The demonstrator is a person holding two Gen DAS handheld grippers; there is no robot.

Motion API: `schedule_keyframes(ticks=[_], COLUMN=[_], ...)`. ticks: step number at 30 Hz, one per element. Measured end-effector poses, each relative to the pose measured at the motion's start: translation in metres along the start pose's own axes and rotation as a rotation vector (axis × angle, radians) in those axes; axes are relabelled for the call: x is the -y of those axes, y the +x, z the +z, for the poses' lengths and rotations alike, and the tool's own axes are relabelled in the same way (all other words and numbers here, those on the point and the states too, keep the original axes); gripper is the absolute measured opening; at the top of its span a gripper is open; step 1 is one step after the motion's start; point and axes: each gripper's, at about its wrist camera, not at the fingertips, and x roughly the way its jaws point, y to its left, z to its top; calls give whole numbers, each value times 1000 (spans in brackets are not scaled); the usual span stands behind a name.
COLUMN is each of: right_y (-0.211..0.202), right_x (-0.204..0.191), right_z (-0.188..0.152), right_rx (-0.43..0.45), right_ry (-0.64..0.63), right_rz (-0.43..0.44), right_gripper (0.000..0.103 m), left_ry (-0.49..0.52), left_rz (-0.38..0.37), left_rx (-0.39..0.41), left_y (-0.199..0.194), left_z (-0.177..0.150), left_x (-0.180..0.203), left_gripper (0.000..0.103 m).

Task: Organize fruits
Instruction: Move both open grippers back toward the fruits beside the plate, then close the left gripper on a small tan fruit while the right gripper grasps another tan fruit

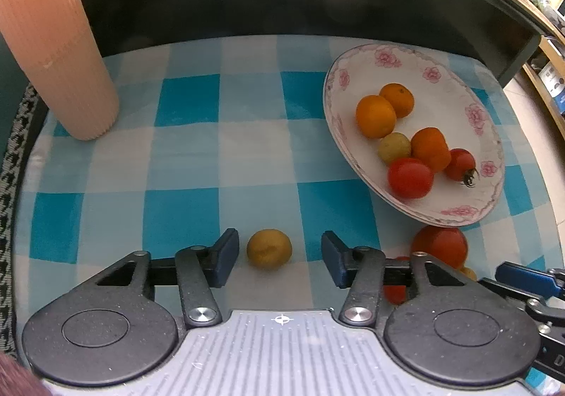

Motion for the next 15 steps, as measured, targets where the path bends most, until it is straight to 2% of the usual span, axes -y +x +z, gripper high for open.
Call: schedule_keyframes(ticks=[7,15], right_y=[1,4], right_x=[2,6], right_z=[0,1], right_rx=[-12,-23], right_ry=[-4,-3], right_rz=[-5,-18], right_gripper=[45,45], left_ry=[22,47], left_rz=[26,20], left_rx=[11,-6], left_y=[3,-7], left_z=[-1,-10], left_x=[4,8], left_gripper=[50,38])
